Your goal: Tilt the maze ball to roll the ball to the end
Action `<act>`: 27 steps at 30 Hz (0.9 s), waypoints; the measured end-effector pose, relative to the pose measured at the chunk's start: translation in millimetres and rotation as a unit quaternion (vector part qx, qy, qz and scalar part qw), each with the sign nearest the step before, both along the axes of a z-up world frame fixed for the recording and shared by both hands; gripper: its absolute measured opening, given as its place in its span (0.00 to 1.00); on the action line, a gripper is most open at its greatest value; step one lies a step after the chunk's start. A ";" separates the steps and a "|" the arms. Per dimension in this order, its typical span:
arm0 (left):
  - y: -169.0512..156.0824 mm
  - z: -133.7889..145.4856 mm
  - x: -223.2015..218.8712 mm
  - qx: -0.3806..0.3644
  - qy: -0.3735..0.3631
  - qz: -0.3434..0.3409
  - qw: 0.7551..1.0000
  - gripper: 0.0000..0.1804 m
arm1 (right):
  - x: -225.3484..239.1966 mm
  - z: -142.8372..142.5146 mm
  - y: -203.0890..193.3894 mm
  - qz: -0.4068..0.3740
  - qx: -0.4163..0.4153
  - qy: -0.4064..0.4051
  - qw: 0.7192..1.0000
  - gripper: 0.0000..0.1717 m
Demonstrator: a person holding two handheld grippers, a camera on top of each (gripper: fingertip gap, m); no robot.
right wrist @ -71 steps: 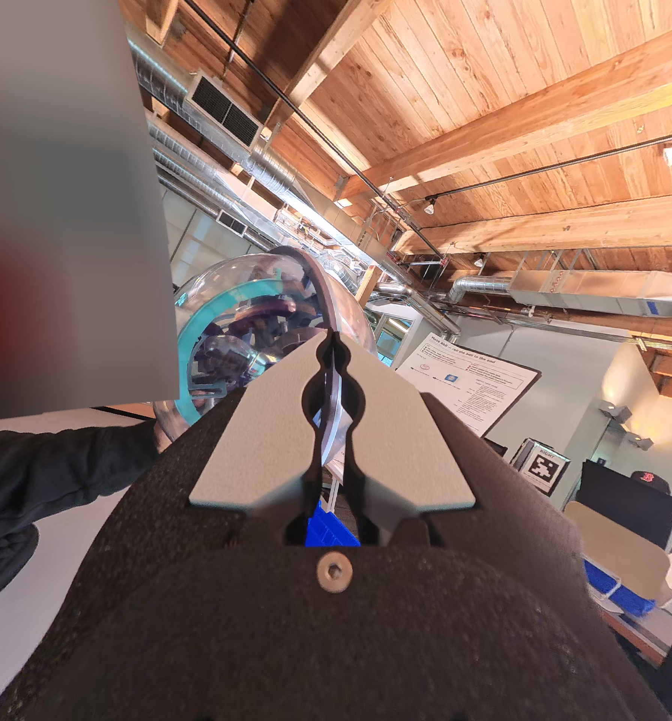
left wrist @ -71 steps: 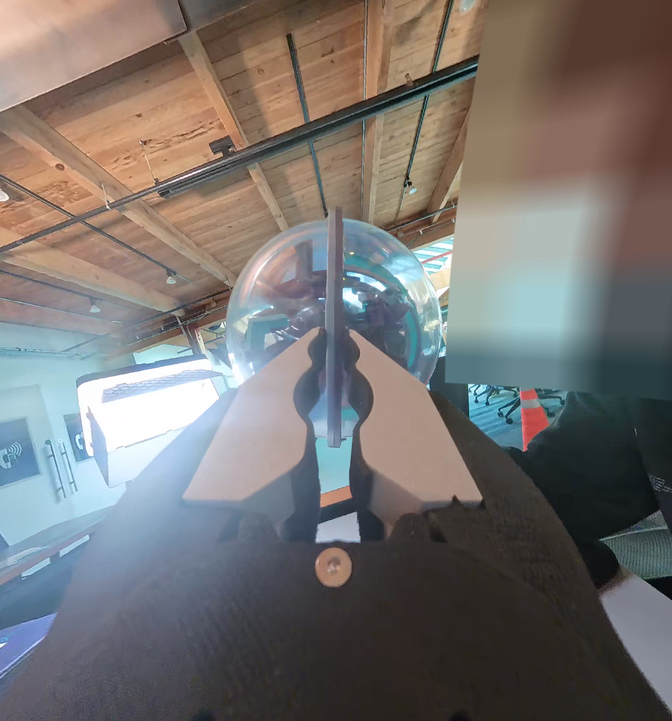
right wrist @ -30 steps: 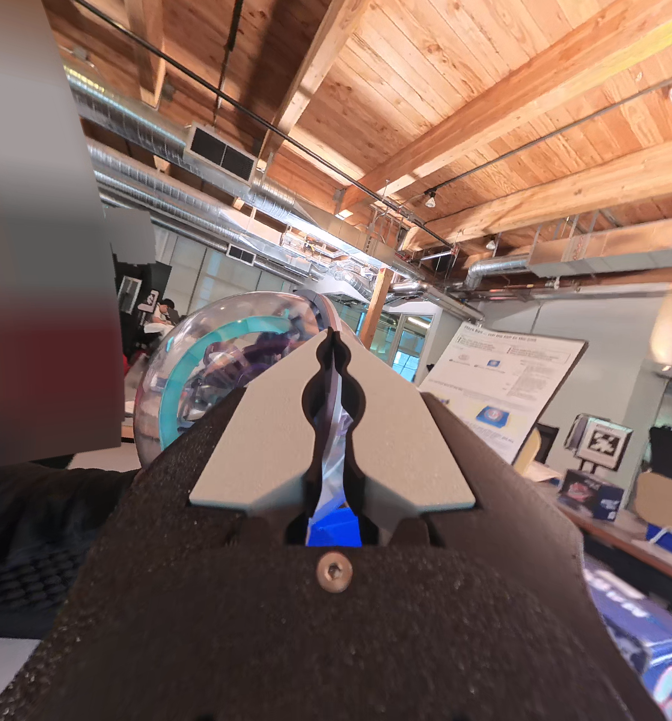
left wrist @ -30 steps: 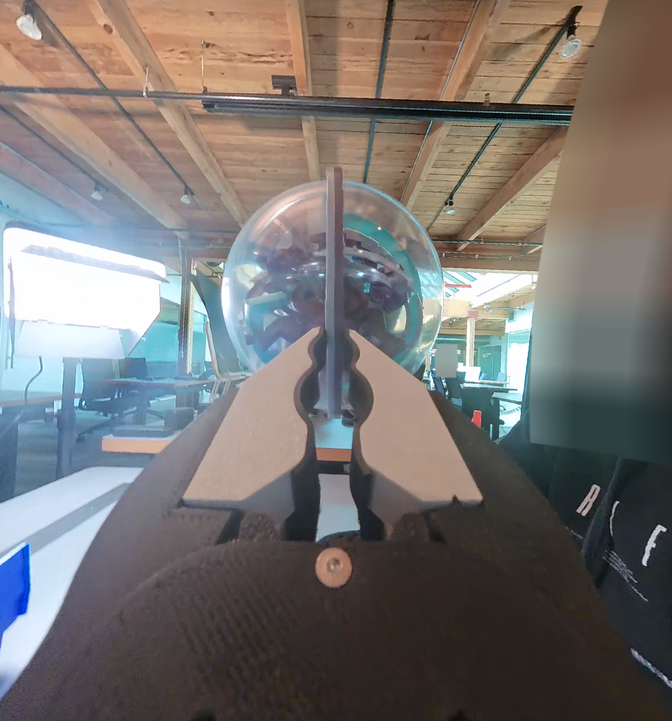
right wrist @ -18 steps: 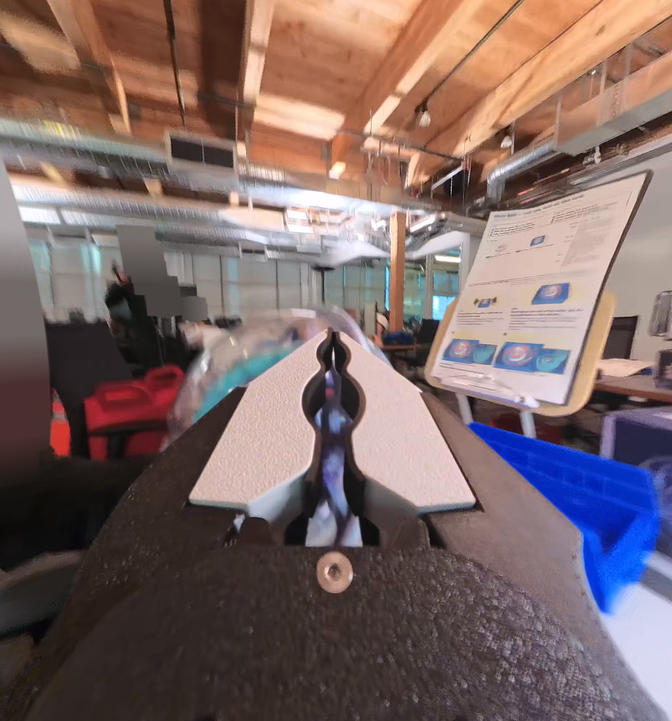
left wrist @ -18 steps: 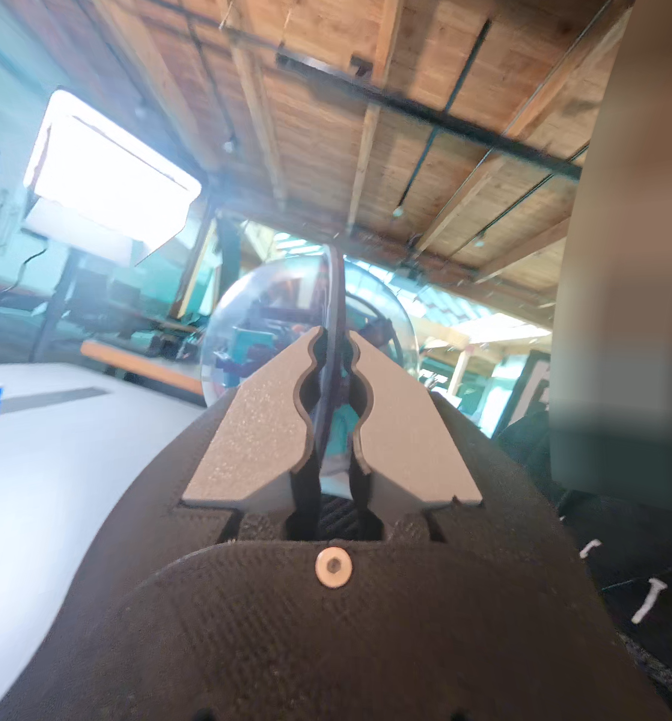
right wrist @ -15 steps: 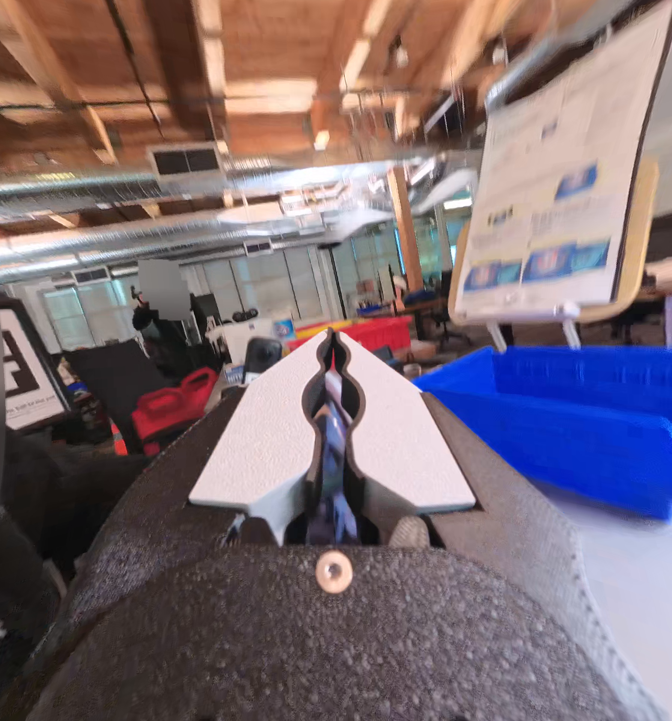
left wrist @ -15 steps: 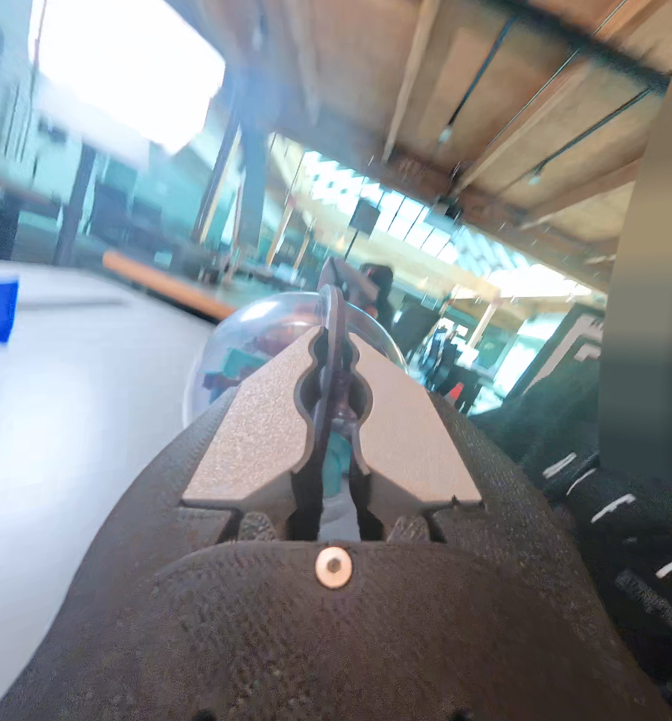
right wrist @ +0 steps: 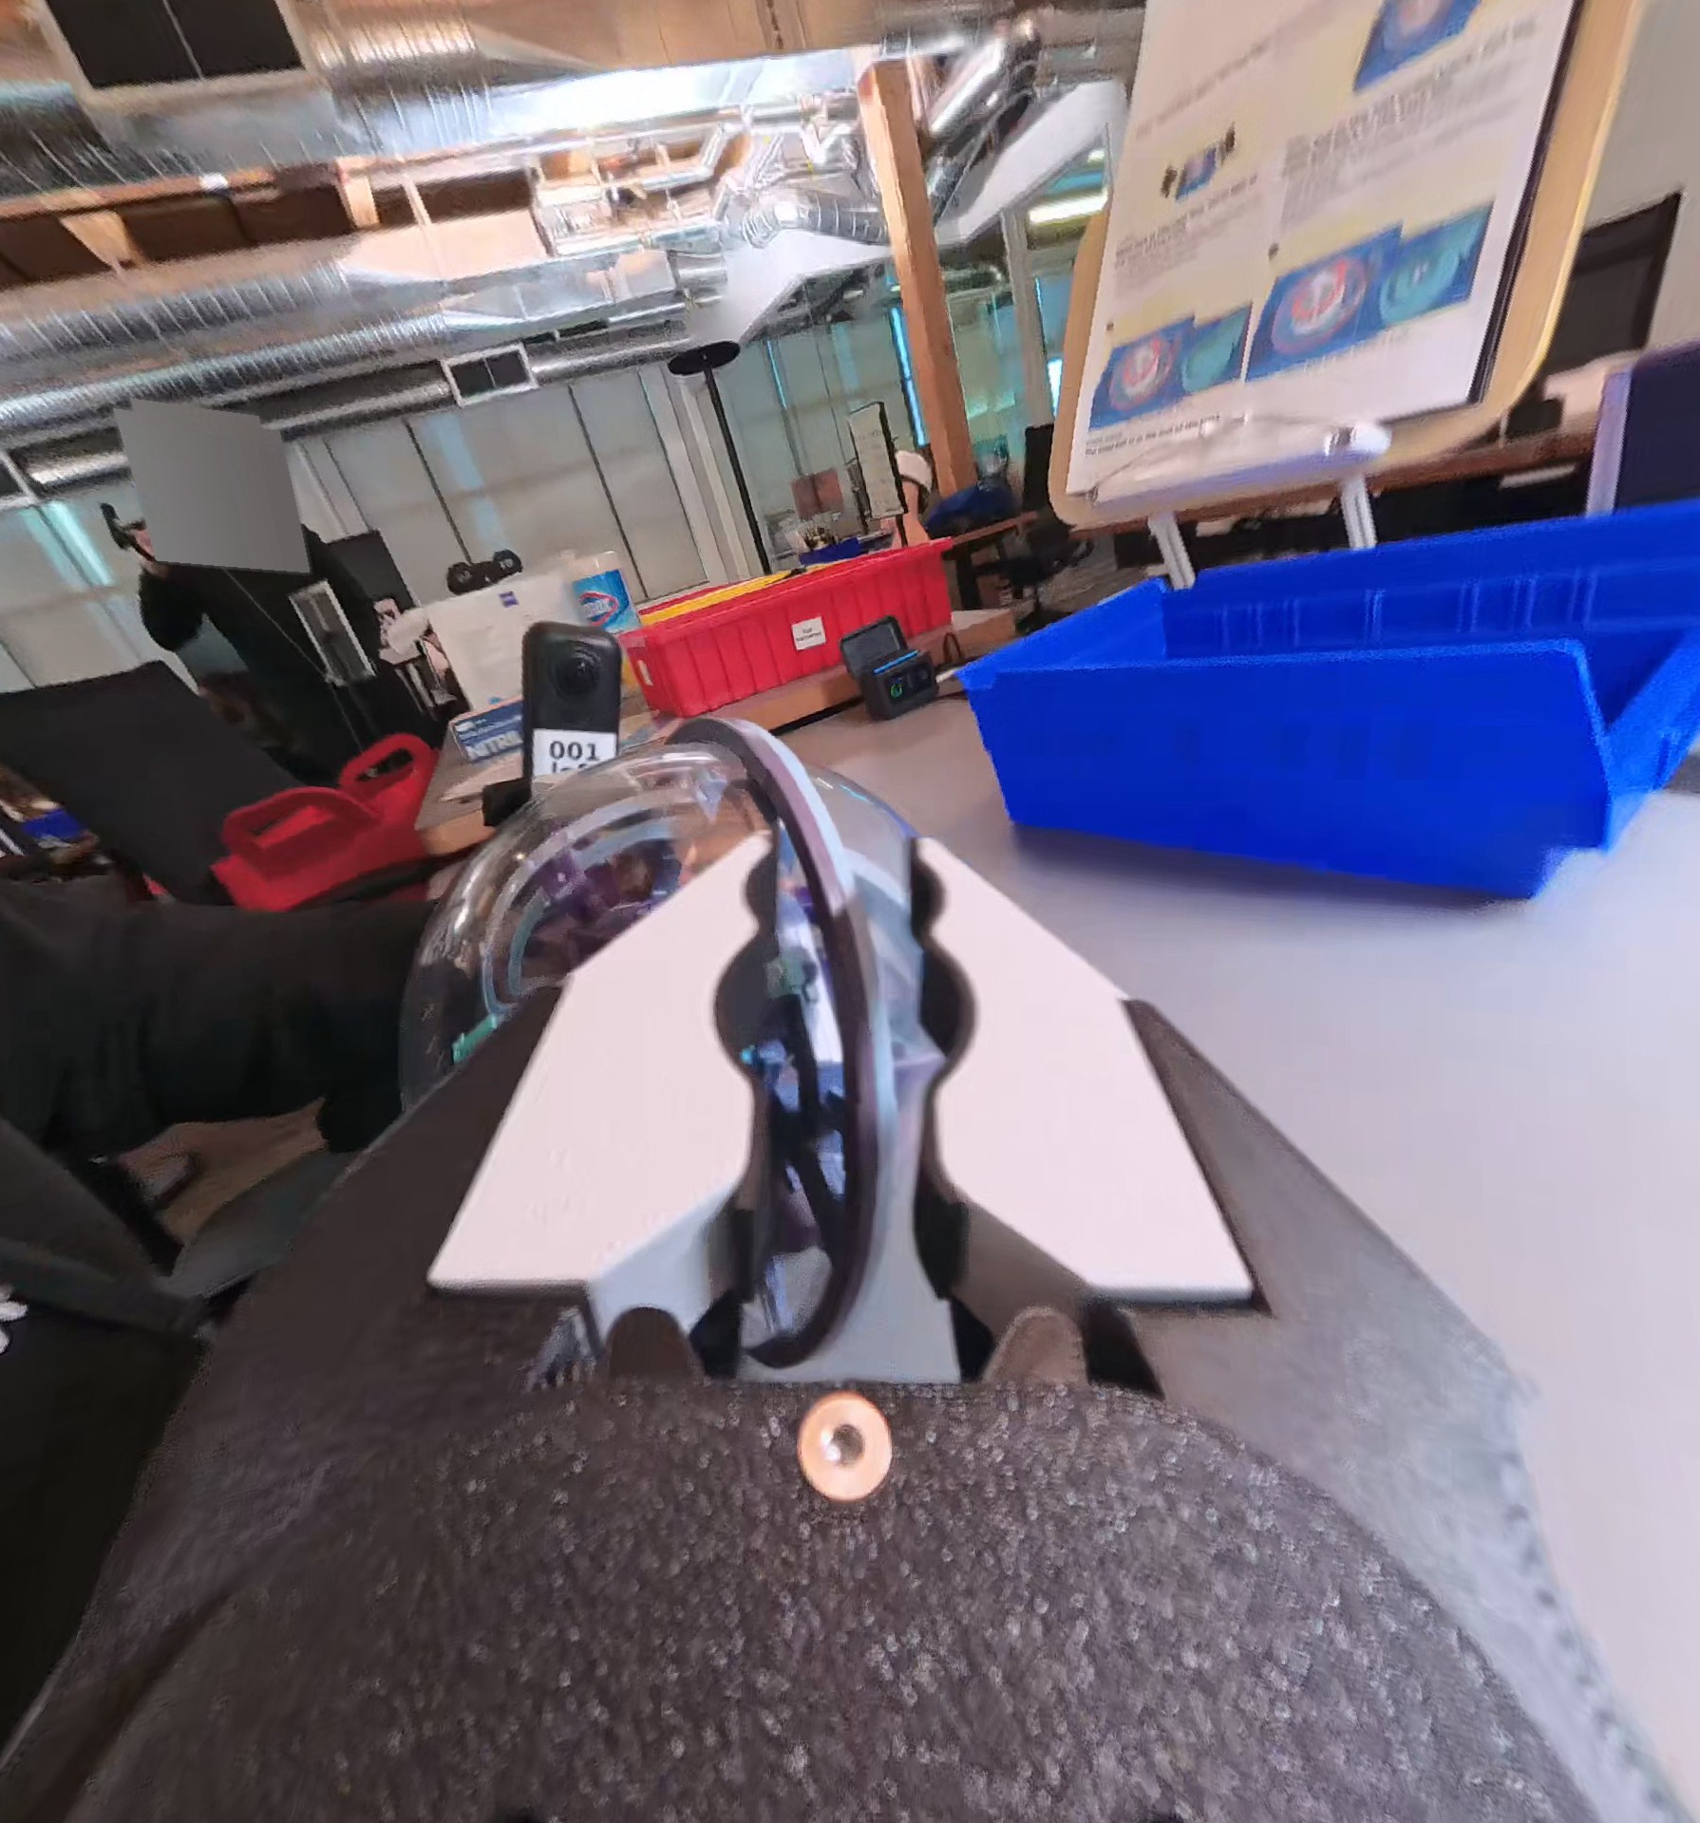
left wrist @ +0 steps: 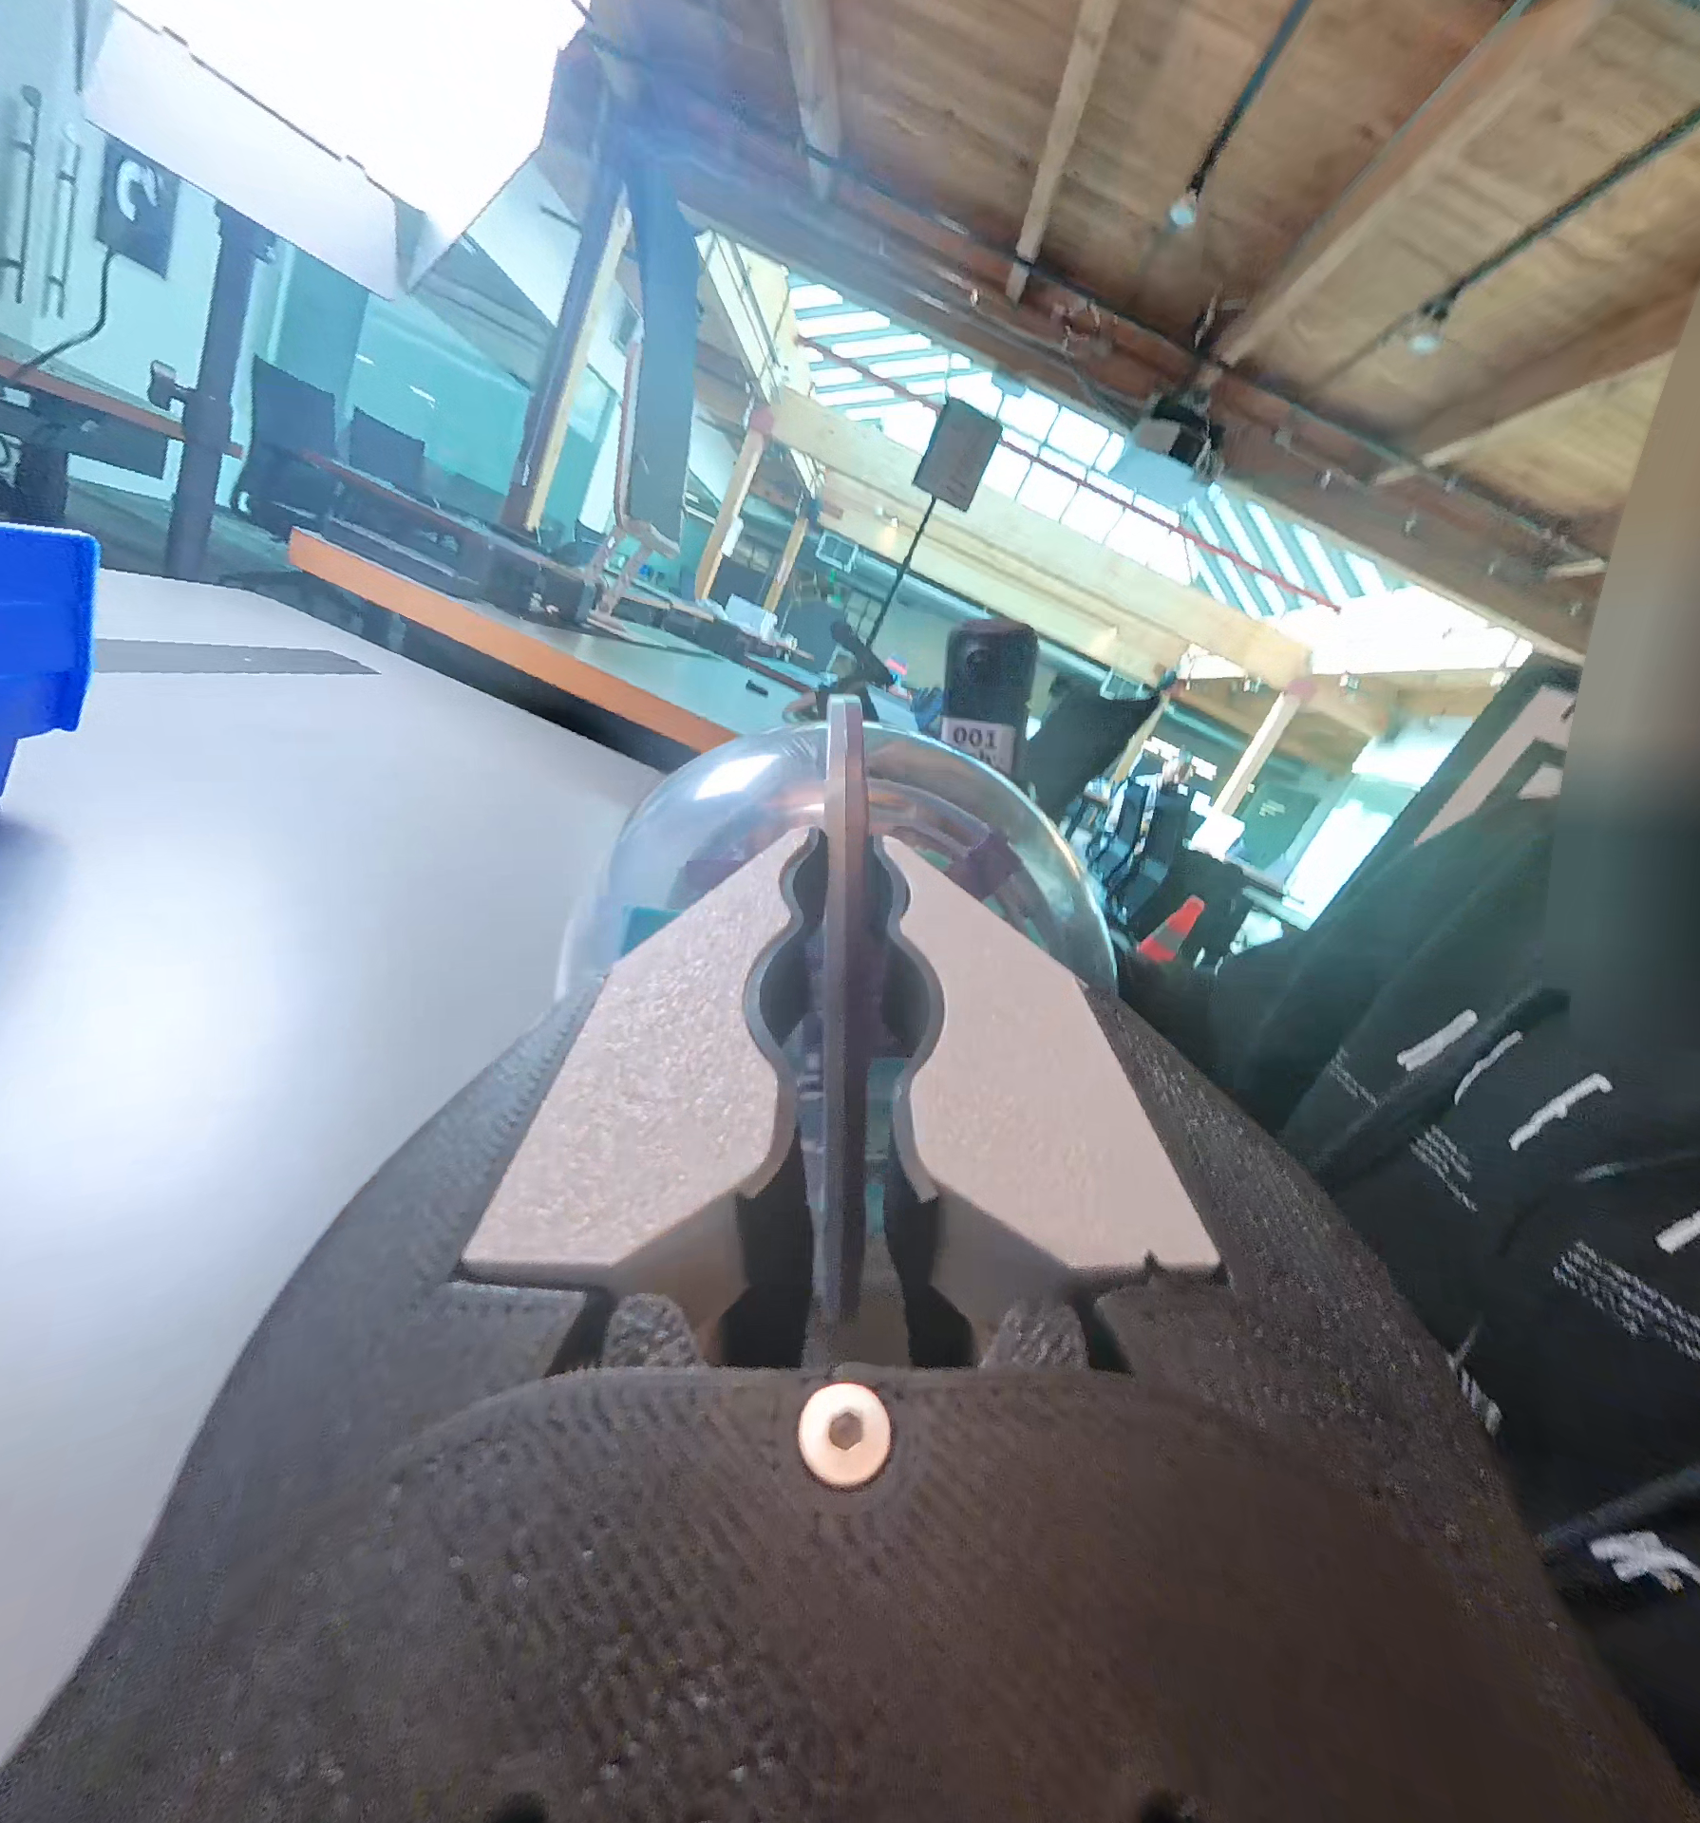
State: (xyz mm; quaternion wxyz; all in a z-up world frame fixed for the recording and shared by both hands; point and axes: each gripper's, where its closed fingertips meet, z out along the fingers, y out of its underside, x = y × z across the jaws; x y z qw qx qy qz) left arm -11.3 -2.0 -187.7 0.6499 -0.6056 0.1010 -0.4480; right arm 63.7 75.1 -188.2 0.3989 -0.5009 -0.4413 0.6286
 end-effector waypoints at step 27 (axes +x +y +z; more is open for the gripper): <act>-64.1 -17.9 -16.1 0.000 0.183 -0.037 0.982 0.04 | 26.5 -80.5 -71.0 0.287 0.111 -0.234 0.922 0.04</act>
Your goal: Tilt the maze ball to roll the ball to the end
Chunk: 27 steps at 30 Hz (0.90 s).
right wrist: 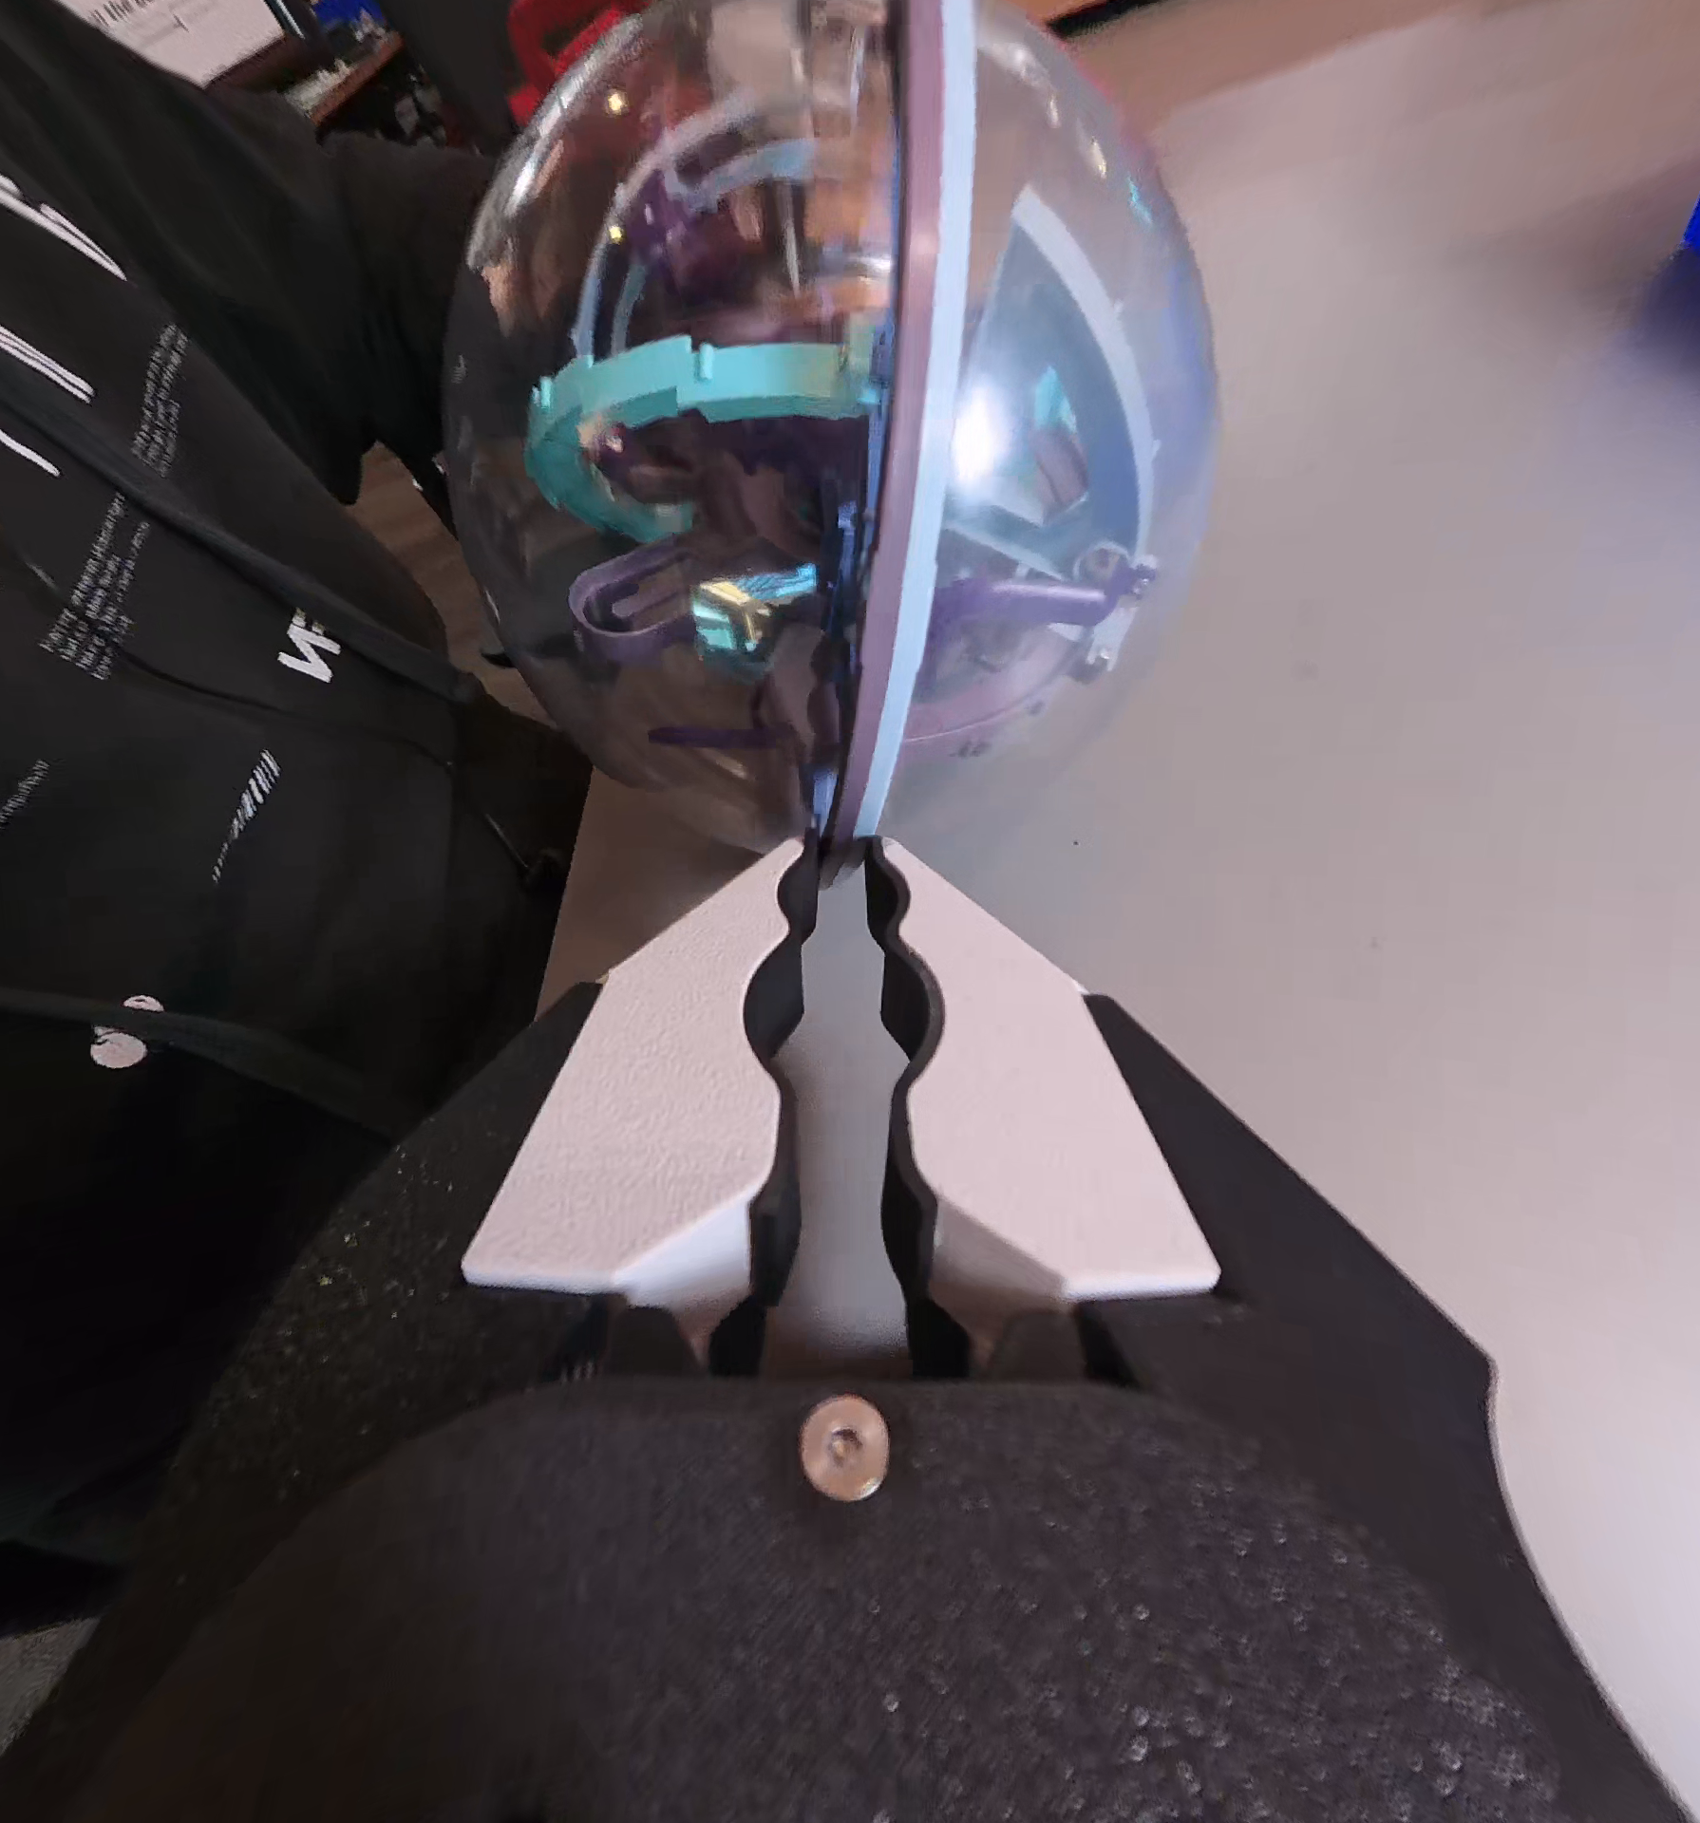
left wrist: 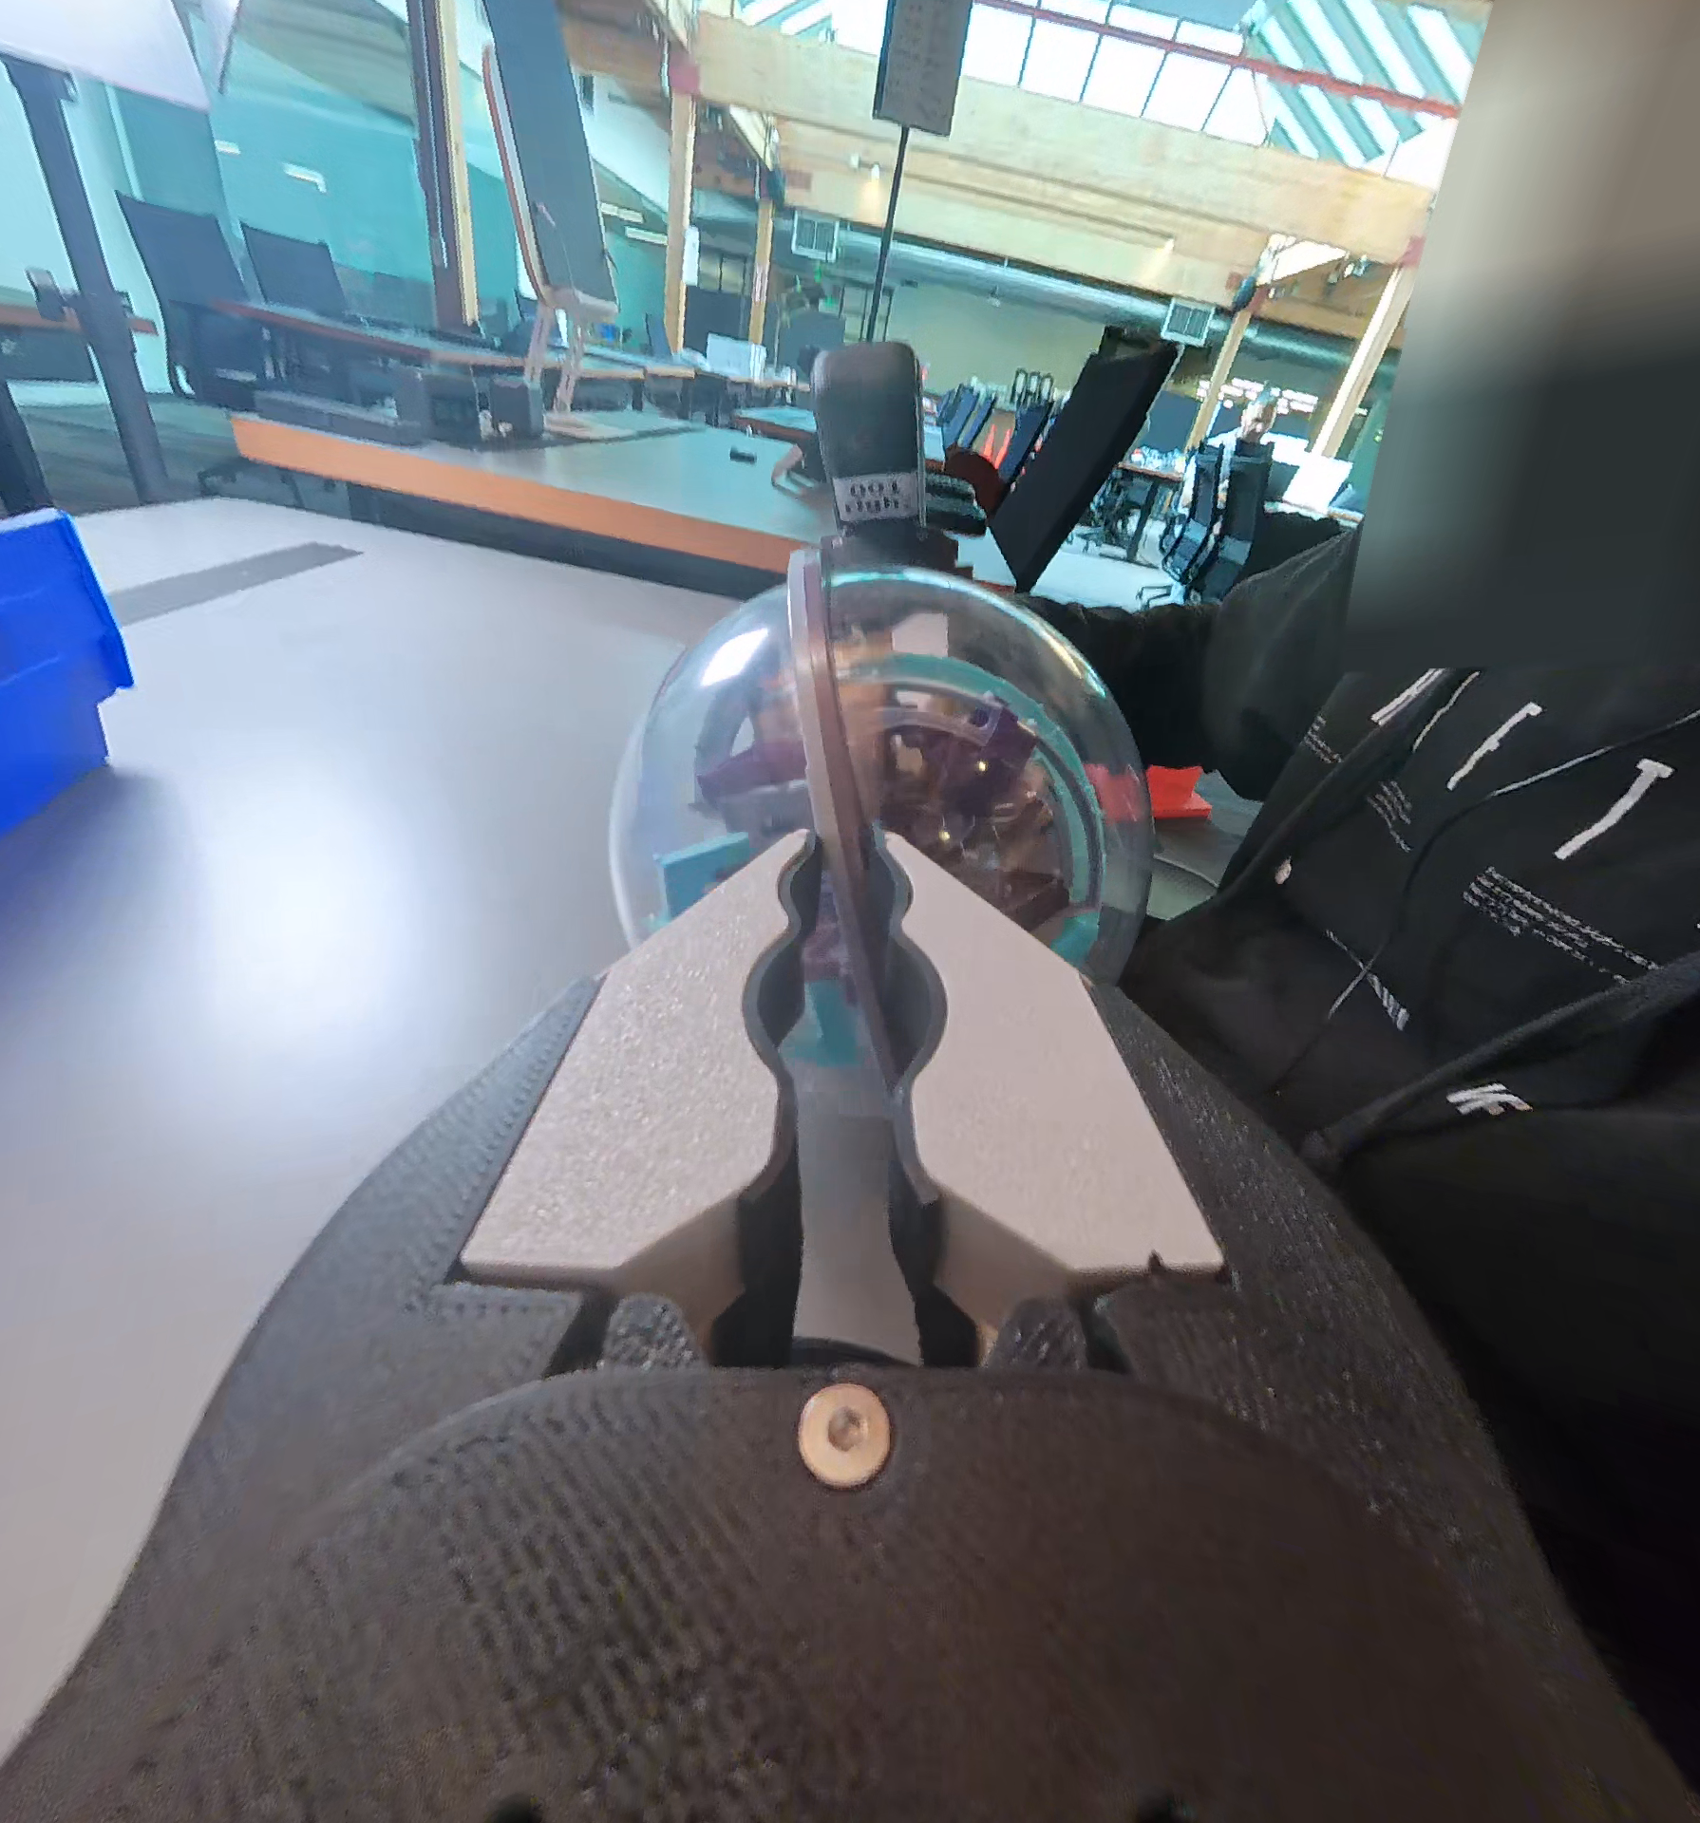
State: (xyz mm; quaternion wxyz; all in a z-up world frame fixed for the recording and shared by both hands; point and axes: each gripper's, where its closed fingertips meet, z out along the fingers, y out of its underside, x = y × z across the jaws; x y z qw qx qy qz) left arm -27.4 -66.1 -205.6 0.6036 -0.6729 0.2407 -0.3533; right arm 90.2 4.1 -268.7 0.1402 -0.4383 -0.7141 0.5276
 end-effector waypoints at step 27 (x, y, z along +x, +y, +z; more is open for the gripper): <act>9.4 230.3 0.0 0.290 0.048 0.016 0.956 0.04 | -0.7 290.1 30.7 -0.035 0.213 0.264 0.940 0.03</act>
